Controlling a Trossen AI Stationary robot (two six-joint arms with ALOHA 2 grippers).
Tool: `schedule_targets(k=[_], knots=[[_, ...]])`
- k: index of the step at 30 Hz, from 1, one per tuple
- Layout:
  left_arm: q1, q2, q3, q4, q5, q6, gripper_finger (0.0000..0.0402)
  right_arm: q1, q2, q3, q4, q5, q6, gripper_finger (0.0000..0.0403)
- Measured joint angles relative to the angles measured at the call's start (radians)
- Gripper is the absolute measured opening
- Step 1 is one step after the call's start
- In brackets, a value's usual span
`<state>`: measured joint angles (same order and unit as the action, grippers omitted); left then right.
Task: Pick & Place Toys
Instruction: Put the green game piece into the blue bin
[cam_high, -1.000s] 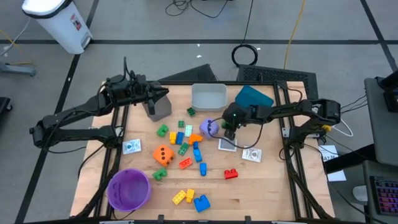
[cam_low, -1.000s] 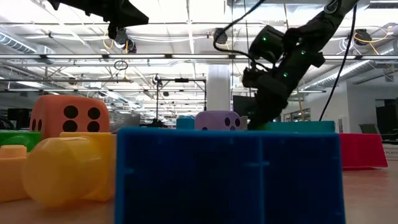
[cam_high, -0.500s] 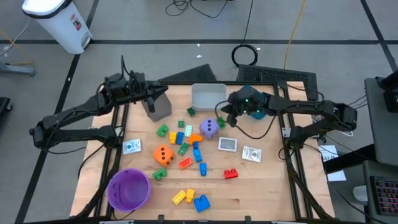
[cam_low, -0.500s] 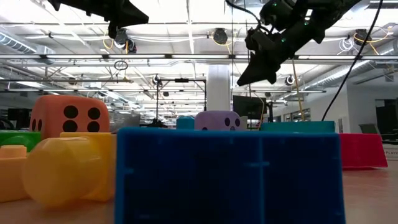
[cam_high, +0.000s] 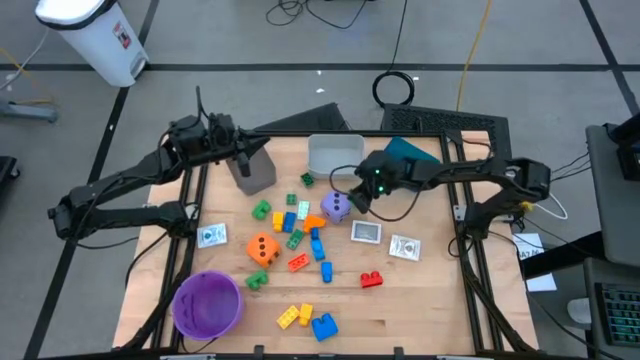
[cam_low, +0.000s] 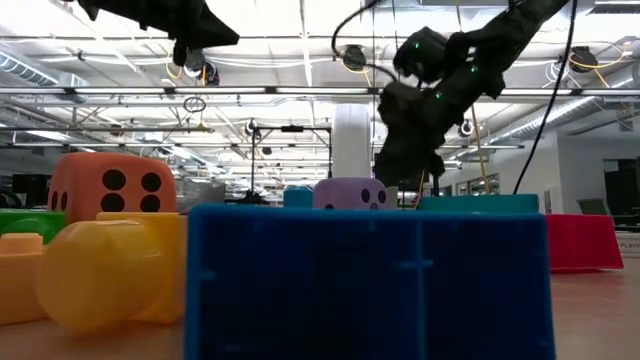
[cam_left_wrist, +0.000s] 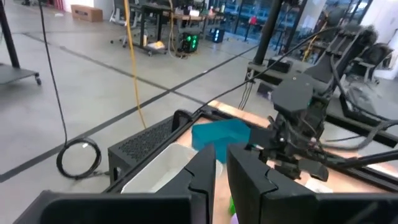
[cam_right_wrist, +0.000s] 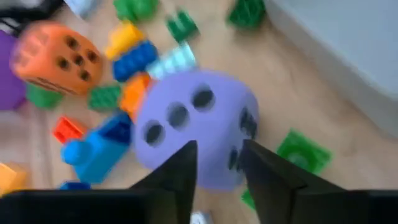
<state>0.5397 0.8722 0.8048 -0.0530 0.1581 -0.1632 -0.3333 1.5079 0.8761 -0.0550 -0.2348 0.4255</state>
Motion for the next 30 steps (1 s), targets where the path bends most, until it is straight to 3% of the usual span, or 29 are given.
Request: schedule_targets(k=[6,11,17,30], knots=[[0.002,0.000,0.000,-0.005,0.022,0.001,0.0045,0.003,0.048,0.002,0.040,0.136,0.015,0.0215],[0.002,0.000,0.000,-0.026,0.029,0.001,0.0045,0.004,0.074,0.004,0.048,0.215,0.025,0.0245],[0.002,0.000,0.000,-0.035,0.029,0.001,0.0045,0.003,0.080,0.002,0.147,0.239,0.057,0.0250],[0.002,0.000,0.000,-0.046,0.028,0.008,0.0045,0.070,0.069,0.002,0.044,0.215,0.083,0.0238]])
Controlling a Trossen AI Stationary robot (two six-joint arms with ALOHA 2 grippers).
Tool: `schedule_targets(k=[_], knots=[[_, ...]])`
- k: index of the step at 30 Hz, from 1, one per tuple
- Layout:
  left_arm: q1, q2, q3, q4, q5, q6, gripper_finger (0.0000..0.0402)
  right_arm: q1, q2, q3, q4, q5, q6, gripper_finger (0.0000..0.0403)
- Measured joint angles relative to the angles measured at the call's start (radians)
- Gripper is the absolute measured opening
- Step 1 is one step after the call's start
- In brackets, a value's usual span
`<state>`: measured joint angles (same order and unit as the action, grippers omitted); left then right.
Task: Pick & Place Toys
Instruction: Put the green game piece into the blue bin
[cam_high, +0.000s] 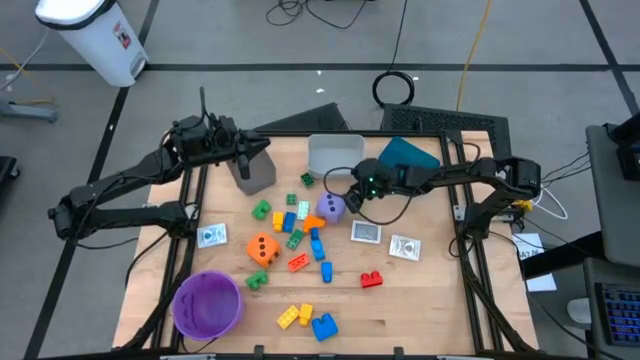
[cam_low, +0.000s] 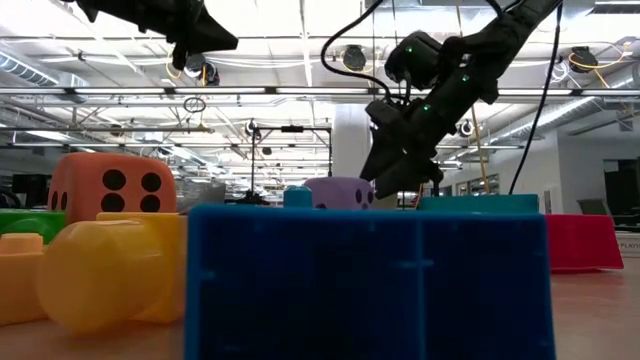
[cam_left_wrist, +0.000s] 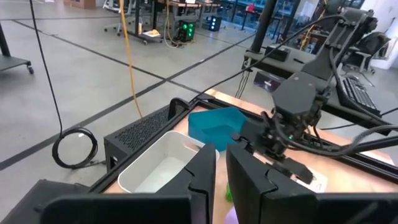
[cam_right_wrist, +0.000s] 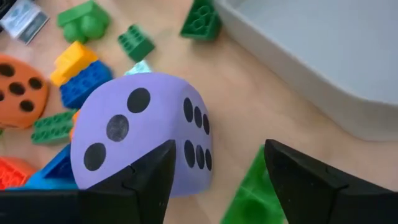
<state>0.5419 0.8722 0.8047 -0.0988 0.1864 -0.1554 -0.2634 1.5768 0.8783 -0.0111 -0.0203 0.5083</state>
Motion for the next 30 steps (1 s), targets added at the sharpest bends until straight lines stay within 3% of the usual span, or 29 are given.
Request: schedule_targets(k=[11,30], knots=[[0.000,0.000,0.000,-0.040,-0.001,0.014,0.0045,0.015,-0.001,0.000,-0.020,0.094,0.014,0.0233],[-0.001,0.000,0.000,-0.039,-0.001,-0.006,0.0045,0.007,-0.014,-0.009,-0.048,0.097,0.043,0.0227]])
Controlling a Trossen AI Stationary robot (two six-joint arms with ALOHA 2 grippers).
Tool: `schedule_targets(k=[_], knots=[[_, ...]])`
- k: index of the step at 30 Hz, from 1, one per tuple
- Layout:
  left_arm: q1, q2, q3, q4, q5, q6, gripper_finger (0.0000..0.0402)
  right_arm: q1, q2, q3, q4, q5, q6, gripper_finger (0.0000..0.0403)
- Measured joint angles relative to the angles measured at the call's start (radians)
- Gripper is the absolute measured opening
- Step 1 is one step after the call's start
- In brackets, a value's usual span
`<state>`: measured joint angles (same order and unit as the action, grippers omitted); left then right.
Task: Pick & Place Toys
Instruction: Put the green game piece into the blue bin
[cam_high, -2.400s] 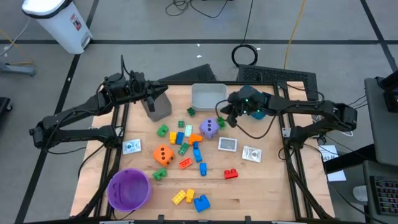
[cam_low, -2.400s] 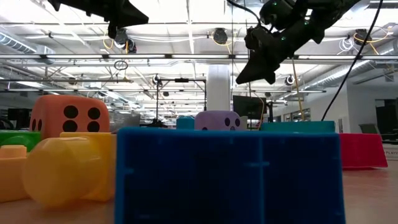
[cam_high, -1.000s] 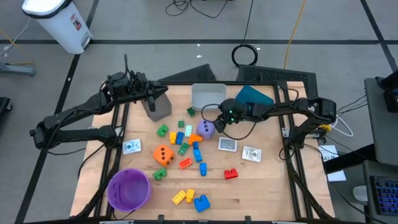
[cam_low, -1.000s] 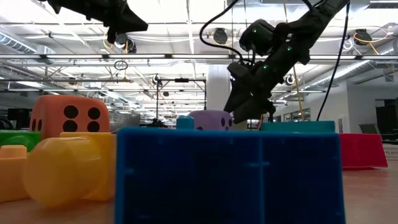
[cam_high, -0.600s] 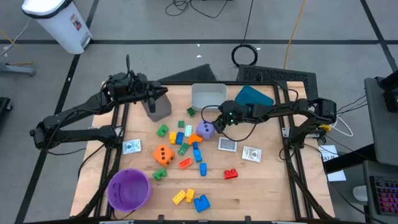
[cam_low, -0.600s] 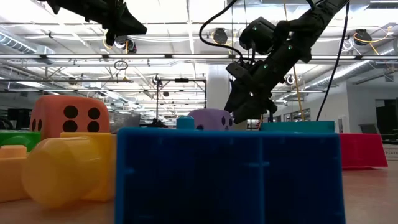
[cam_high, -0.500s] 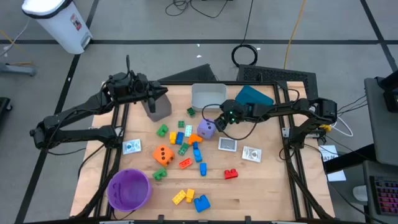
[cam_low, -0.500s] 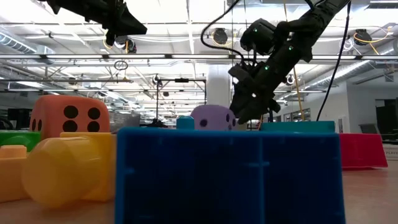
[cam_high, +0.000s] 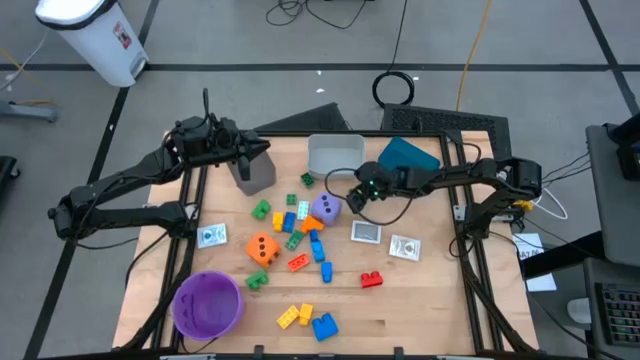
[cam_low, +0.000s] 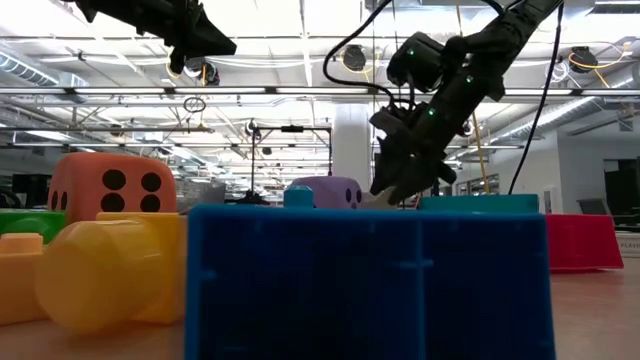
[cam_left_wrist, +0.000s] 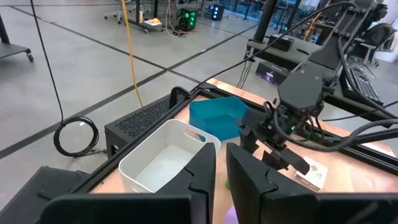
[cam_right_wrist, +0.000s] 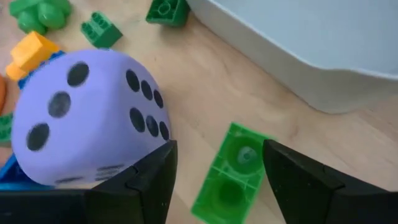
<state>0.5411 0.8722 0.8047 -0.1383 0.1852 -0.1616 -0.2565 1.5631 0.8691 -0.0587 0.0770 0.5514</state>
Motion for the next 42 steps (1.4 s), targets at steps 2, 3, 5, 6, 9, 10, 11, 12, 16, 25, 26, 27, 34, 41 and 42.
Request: schedule_targets(k=[2,3,5,6,9,10,11,12,16,25,26,27,34,41,42], knots=[[0.000,0.000,0.000,0.000,0.000,0.000,0.0045,0.003,0.000,-0.015,0.003,0.002,0.009,0.0227],[0.000,0.000,0.000,0.000,0.000,0.000,0.0045,0.003,0.000,-0.026,0.006,0.003,0.011,0.0227],[0.000,0.000,0.000,0.000,0.000,0.001,0.0045,0.003,0.000,-0.053,0.024,0.003,0.019,0.0226],[0.000,0.000,0.000,0.000,0.000,0.001,0.0045,0.003,0.000,-0.067,0.041,0.003,0.031,0.0226],[0.000,0.000,0.000,0.000,0.000,0.002,0.0045,0.003,0.000,-0.099,0.097,0.004,0.063,0.0226],[0.000,0.000,0.000,0.000,0.000,0.002,0.0045,0.003,0.000,-0.108,0.109,0.004,0.065,0.0226],[0.000,0.000,0.000,0.000,0.000,0.002,0.0045,0.005,0.000,-0.115,0.117,0.004,0.066,0.0225],[0.000,0.000,0.000,0.000,0.000,0.002,0.0045,0.008,0.001,-0.121,0.120,0.006,0.066,0.0225],[0.000,0.000,0.000,0.000,0.000,0.002,0.0045,0.010,0.024,-0.139,0.116,0.003,0.066,0.0216],[0.000,0.000,0.000,0.000,0.000,-0.002,0.0045,0.010,0.044,-0.144,0.128,0.006,0.021,0.0188],[0.000,0.000,0.000,0.000,0.000,-0.003,0.0045,0.010,0.044,-0.144,0.131,0.006,0.010,0.0181],[0.000,0.000,0.000,0.000,0.000,-0.003,0.0045,0.010,0.044,-0.144,0.132,0.006,0.004,0.0173],[0.000,0.000,0.000,0.000,0.000,-0.004,0.0045,0.010,0.044,-0.144,0.181,0.004,0.001,0.0131],[0.000,0.000,0.000,0.000,0.000,-0.003,0.0045,0.010,-0.013,-0.140,0.398,-0.116,0.013,0.0131],[0.000,0.000,0.000,0.001,0.000,-0.003,0.0045,0.010,-0.035,-0.140,0.428,-0.136,0.015,0.0131]])
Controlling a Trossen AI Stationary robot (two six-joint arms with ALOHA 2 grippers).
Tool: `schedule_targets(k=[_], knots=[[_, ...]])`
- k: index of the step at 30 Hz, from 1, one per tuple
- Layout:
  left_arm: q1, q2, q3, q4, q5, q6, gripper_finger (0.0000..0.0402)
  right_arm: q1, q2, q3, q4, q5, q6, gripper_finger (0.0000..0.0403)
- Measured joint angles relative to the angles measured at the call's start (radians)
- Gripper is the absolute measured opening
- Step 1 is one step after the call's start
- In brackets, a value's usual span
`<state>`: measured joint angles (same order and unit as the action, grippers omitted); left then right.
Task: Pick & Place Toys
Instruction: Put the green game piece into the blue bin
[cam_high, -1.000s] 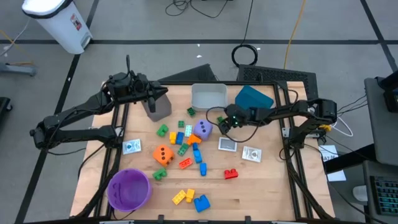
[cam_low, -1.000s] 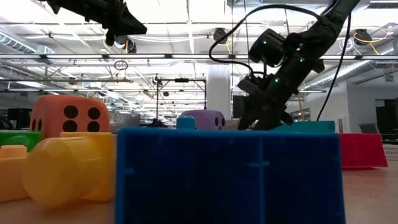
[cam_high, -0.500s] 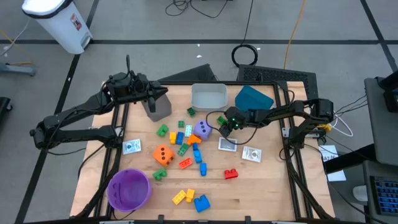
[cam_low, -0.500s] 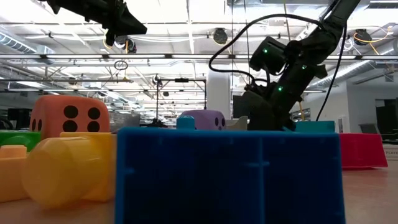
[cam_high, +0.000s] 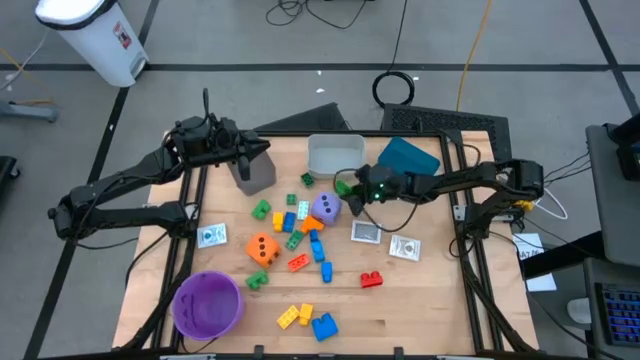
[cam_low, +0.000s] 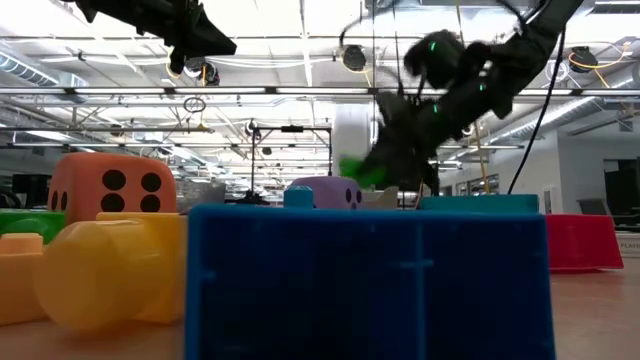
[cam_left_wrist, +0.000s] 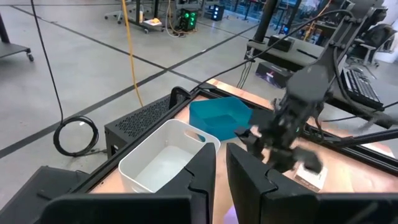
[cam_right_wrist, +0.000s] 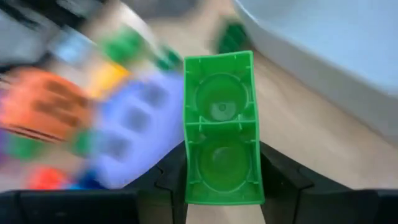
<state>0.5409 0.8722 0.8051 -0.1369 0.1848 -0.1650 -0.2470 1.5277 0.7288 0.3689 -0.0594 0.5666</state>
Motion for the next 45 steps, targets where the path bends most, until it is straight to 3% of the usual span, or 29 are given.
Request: schedule_targets(k=[4,9,16,21,26,29,45], knots=[[0.000,0.000,0.000,0.014,0.000,0.004,0.0045,-0.023,-0.104,0.016,0.051,-0.024,0.021,0.0131],[0.000,0.000,0.001,0.042,-0.005,0.016,0.0045,-0.113,-0.272,0.019,-0.012,-0.024,0.015,0.0131],[0.001,0.001,0.001,0.098,-0.012,0.082,0.0045,-0.309,-0.524,0.020,-0.414,-0.020,-0.056,0.0131],[0.001,0.001,0.001,0.139,-0.012,0.081,0.0045,-0.427,-0.628,0.020,-0.731,-0.019,-0.143,0.0132],[0.001,0.001,0.001,0.140,-0.012,0.079,0.0045,-0.482,-0.640,0.018,-0.985,-0.001,-0.205,0.0132],[0.001,0.007,0.001,0.143,-0.011,0.085,0.0045,-0.487,-0.632,0.001,-1.041,0.037,-0.212,0.0132],[0.001,0.112,0.001,0.159,-0.011,-0.002,0.0045,-0.487,-0.581,-0.155,-0.950,0.142,-0.185,0.0133]])
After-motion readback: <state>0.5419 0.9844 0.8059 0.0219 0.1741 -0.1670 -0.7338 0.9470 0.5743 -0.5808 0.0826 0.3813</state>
